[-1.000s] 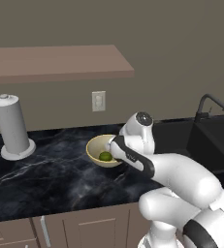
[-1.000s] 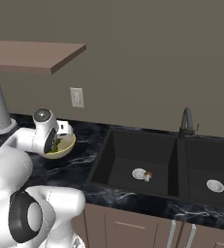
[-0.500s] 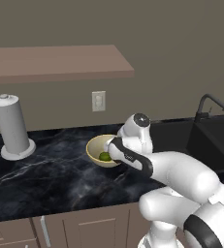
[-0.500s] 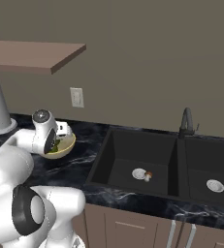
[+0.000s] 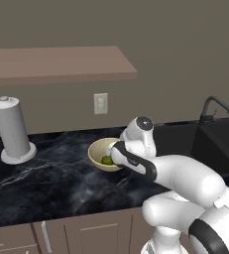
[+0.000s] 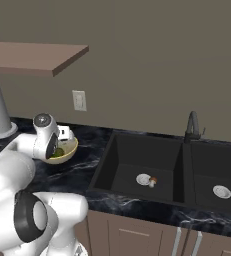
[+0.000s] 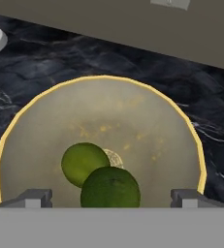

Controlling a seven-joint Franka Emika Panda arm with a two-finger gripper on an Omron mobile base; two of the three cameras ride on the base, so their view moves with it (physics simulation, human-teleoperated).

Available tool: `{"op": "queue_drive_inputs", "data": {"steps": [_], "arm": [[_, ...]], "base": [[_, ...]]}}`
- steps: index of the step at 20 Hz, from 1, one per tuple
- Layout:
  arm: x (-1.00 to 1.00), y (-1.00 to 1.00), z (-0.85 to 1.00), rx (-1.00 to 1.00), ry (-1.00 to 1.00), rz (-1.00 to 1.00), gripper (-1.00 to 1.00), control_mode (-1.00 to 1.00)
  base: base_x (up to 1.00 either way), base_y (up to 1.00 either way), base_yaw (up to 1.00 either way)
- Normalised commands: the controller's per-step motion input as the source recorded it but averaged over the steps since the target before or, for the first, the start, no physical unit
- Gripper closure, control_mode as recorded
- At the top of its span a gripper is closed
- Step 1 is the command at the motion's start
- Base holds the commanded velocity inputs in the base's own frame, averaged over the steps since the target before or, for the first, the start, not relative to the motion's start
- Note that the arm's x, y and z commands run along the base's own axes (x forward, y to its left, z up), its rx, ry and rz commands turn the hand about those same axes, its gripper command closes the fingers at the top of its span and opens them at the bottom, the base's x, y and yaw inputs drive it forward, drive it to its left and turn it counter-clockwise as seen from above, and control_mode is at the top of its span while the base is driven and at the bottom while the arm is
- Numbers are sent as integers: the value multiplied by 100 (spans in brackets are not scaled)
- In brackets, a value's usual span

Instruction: Pick the limes from the cabinet and place them in one bowl. Pick the mushroom from the sink and place it in the other bowl.

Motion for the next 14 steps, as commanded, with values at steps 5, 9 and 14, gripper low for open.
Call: {"op": "queue_drive_inputs", "data": {"steps": [5,9,14], "arm": [[7,-2,8,0,2,0,-100,-100],[-7,-15,39,0,2,-2,-100,-100],[-15,-21,19,-2,-1,-1,-100,-100]], "base": [[0,0,0],[0,0,0],[0,0,0]]}}
